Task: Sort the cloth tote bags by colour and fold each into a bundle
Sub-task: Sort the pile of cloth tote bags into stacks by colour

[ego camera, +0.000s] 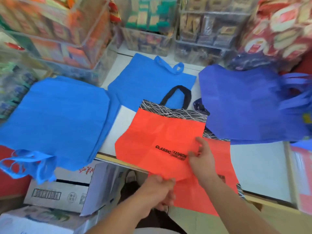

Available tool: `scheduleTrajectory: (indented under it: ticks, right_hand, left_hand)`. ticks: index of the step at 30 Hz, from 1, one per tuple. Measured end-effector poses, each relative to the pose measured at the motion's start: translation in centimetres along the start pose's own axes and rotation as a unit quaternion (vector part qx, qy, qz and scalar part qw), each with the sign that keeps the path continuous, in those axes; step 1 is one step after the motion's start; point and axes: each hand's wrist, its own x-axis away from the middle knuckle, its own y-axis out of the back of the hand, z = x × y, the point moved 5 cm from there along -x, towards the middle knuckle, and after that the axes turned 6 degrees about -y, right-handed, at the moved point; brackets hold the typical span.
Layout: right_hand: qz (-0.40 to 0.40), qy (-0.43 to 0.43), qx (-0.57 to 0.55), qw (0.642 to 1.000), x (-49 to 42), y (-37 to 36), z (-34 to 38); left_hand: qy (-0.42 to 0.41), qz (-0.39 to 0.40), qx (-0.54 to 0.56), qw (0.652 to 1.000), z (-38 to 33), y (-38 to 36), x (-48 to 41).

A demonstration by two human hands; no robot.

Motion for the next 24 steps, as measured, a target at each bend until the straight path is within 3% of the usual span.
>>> scheduleTrajectory:
  ticks: [2, 4, 6, 8, 12, 14, 17, 20, 24]
  right_hand:
    - [-0.018, 0.006, 0.011, 1.0, 0.1, 1.5, -0.4]
    - [-0.009, 0.012, 0.043, 0.999, 0.4, 3.2, -1.1]
    - [-0.004, 0.006, 0.076, 0.997, 0.6, 5.2, -2.6]
    - [-0.038, -0.013, 0.12, 0.992, 0.2, 7.2, -4.7]
    - [-0.071, -0.065, 0.163, 0.982, -0.5, 8.5, -8.8]
    - [-0.09, -0.074, 0.243, 0.963, 0.0, 8.1, -9.5]
    - [-0.1, 0.04, 0.389, 0.915, 0.6, 5.6, -7.8]
    - [-0.066, 0.19, 0.374, 0.906, 0.7, 1.3, -4.8]
    - [0.024, 0.213, 0.356, 0.91, 0.3, -4.1, -0.9]
  left_hand:
    - [-0.007, 0.027, -0.099, 0.995, 0.0, 0.7, 0.7]
    - [-0.065, -0.083, -0.147, 0.984, -0.6, 3.3, 1.0]
    - [-0.142, -0.232, -0.186, 0.944, -1.7, 6.5, 0.9]
    - [-0.19, -0.305, -0.239, 0.902, -1.7, 8.3, -0.2]
    - [-0.165, -0.254, -0.281, 0.911, 0.7, 6.9, -2.9]
    - [-0.183, -0.246, -0.281, 0.909, 1.4, 5.8, -3.6]
    - [-0.166, -0.232, -0.268, 0.92, 1.9, 5.0, -4.6]
    - [-0.198, -0.193, -0.241, 0.93, 0.9, 4.3, -5.1]
    - [-0.192, -0.122, -0.271, 0.935, -0.9, 5.8, -5.5]
